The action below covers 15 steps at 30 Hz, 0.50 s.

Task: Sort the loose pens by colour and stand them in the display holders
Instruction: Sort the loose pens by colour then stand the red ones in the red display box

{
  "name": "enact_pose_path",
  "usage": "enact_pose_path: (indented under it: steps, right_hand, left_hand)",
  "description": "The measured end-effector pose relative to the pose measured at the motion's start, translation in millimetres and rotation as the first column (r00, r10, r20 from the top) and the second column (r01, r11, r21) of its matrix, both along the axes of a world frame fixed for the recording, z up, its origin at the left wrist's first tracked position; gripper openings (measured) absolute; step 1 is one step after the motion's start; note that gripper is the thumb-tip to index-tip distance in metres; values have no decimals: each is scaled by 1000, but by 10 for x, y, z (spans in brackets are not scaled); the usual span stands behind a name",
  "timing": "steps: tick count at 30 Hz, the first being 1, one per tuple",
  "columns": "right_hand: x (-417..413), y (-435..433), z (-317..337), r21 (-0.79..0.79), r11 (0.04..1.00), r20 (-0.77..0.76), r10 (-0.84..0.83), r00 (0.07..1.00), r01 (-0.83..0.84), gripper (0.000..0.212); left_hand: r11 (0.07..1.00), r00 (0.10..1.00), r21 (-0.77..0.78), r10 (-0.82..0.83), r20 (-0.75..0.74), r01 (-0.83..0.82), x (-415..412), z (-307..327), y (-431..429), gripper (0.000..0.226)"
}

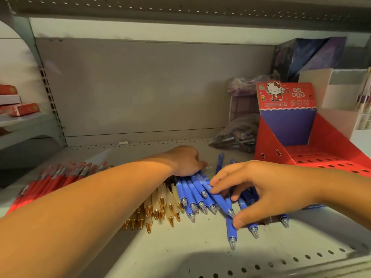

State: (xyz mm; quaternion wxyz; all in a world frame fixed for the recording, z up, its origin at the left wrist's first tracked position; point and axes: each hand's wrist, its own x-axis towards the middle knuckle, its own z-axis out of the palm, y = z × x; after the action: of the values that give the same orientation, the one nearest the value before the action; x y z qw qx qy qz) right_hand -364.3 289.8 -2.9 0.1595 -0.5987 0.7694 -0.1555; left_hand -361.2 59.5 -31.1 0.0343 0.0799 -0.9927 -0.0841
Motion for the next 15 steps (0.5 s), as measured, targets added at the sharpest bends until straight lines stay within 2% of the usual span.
enact_pose_path:
  steps: [6, 9, 12, 15]
  right_hand:
    - [66, -232, -129, -219, 970, -77, -126, 989, 107, 31]
    - [88, -340, -146, -283, 954, -107, -139, 984, 104, 28]
    - [58, -350, -125, -282, 954, -27, -114, 993, 102, 21]
    - [-4, -269, -28, -220, 966, 122, -114, 986, 139, 15]
  left_hand:
    - [991, 1000, 134, -27, -1, 27, 75, 86, 95, 42]
    - [985, 998, 169, -51, 33, 44, 133, 139, 86, 25]
    - [980, 994, 186, -82, 72, 67, 173, 139, 79, 15]
    - [979, 984, 170, -132, 117, 111, 205, 124, 102, 30]
